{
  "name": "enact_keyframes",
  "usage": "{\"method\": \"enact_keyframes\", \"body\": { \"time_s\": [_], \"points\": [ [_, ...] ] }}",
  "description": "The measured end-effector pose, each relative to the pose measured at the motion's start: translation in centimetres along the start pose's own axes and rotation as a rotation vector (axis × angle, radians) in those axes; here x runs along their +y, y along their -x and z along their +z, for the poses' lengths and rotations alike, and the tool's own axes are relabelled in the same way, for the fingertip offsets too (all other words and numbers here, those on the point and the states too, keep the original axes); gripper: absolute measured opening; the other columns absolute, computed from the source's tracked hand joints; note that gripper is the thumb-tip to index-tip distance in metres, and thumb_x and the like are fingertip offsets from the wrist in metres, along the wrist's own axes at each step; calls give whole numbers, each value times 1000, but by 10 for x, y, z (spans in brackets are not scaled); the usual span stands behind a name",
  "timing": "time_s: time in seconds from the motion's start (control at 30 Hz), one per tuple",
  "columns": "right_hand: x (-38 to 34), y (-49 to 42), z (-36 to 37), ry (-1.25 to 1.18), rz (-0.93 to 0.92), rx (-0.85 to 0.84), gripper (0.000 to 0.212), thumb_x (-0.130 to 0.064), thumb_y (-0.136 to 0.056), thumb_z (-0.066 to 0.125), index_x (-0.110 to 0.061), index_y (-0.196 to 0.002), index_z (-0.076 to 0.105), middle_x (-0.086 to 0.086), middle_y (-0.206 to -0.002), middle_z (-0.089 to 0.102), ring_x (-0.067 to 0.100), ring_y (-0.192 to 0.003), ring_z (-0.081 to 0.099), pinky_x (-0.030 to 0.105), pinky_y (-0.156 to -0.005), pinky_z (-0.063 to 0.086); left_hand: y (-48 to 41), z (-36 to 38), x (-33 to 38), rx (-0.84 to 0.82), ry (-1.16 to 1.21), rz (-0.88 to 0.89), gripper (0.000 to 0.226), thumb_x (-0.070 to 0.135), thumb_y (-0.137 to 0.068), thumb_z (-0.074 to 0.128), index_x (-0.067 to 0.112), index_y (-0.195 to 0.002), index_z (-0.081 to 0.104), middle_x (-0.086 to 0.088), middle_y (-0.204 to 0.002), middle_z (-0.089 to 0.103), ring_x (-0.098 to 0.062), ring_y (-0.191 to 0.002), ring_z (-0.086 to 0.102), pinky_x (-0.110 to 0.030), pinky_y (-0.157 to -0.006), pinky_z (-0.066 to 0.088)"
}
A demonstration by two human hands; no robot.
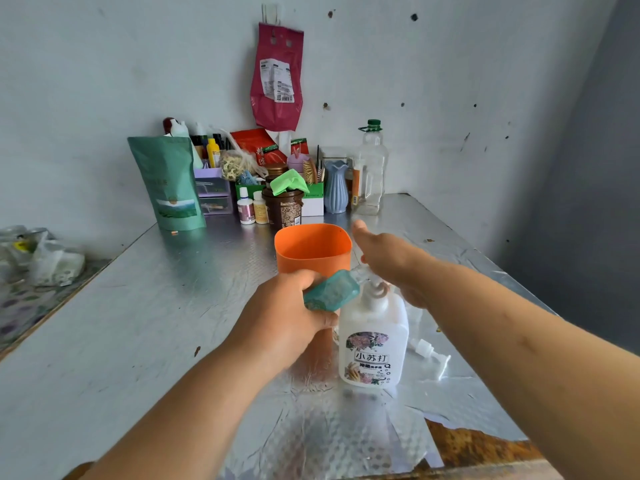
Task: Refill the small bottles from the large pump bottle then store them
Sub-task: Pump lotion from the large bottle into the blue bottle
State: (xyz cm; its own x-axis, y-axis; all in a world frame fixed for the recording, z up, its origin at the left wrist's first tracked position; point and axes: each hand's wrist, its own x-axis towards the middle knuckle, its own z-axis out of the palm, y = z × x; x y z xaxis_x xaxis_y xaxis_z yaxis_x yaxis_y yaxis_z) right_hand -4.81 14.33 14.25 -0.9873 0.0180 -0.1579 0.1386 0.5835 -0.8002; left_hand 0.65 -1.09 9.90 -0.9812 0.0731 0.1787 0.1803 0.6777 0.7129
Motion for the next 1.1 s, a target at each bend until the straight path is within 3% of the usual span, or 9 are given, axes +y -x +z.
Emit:
{"method": "enact_keyframes", "body": {
  "time_s": [0.23, 0.47, 0.6, 0.7, 0.87, 1.1],
  "points": [
    [1, -1, 2, 42, -7, 13, 70, -55, -99, 15, -5, -146, 28, 14, -150, 35, 31, -139, 31, 43, -112, 23, -1, 0, 0, -8, 6, 0, 39, 28, -74, 82, 35, -109, 67, 12, -100, 70, -10, -92, 64, -36, -84, 52],
    [8, -9, 8, 111, -25, 32, 66, -50, -101, 14, -2, -136, 43, 15, -139, 47, 29, -125, 45, 41, -108, 32, -3, 1, -9, -52, 57, -11, 42, 18, -72, 84, 36, -108, 69, 14, -99, 72, -6, -92, 66, -36, -88, 54],
    [11, -10, 10, 90, -4, 26, 63, -47, -102, 15, -3, -136, 43, 15, -138, 48, 29, -125, 44, 41, -109, 31, -2, 0, -11, -72, 28, -19, 49, 13, -74, 81, 34, -116, 66, 13, -106, 70, -7, -97, 64, -35, -90, 53],
    [9, -7, 7, 41, -4, 26, 64, -50, -100, 17, -4, -139, 40, 13, -139, 46, 28, -123, 44, 38, -103, 30, 0, 0, -12, -57, 51, -31, 44, 13, -74, 82, 34, -110, 67, 13, -103, 71, -9, -96, 65, -38, -90, 53],
    [4, -5, 2, -43, 4, 25, 66, -54, -98, 20, -9, -144, 36, 12, -149, 35, 30, -138, 31, 43, -113, 21, 0, -3, -11, -39, 95, -25, 44, 13, -72, 83, 33, -109, 69, 14, -102, 71, -8, -97, 66, -41, -91, 53],
    [5, -8, 4, -7, -7, 34, 66, -53, -99, 19, -8, -143, 37, 12, -148, 37, 29, -135, 35, 43, -111, 25, 0, -3, -11, -27, 84, -8, 41, 14, -73, 83, 37, -104, 68, 16, -97, 72, -6, -92, 66, -39, -88, 54]
  ]
}}
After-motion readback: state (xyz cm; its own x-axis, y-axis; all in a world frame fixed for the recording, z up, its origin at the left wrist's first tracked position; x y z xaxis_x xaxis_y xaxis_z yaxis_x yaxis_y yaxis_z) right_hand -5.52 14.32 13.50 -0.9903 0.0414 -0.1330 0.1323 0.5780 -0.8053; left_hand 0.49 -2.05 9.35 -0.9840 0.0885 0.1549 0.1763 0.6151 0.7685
